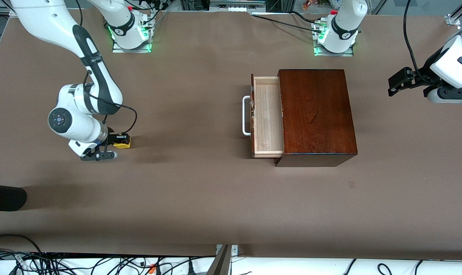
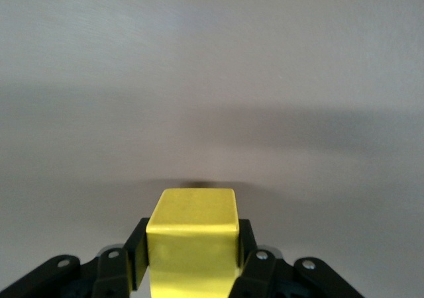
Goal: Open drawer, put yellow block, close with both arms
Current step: 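Grasp the yellow cube with the right gripper, then carry the yellow cube with the right gripper over the open drawer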
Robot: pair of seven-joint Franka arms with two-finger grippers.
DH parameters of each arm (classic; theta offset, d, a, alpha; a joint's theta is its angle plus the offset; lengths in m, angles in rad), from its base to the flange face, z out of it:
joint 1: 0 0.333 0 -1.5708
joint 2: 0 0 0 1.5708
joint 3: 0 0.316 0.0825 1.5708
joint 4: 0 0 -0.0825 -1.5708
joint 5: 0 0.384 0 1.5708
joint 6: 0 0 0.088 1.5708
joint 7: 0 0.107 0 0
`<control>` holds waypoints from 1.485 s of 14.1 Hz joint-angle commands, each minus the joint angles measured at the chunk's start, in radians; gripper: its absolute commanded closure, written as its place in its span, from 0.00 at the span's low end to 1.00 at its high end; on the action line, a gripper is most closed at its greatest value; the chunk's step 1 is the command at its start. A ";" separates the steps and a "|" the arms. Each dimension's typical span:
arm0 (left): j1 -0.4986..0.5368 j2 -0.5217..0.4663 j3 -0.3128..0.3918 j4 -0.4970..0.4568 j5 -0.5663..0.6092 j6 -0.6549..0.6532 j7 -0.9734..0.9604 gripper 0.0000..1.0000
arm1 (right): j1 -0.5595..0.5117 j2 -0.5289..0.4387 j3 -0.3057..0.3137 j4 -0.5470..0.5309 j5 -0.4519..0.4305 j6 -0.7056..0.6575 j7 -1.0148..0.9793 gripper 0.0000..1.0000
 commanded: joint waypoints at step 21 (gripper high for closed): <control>-0.004 -0.019 -0.001 -0.001 -0.048 0.014 0.021 0.00 | 0.671 0.048 0.066 0.729 0.006 -0.437 -0.286 1.00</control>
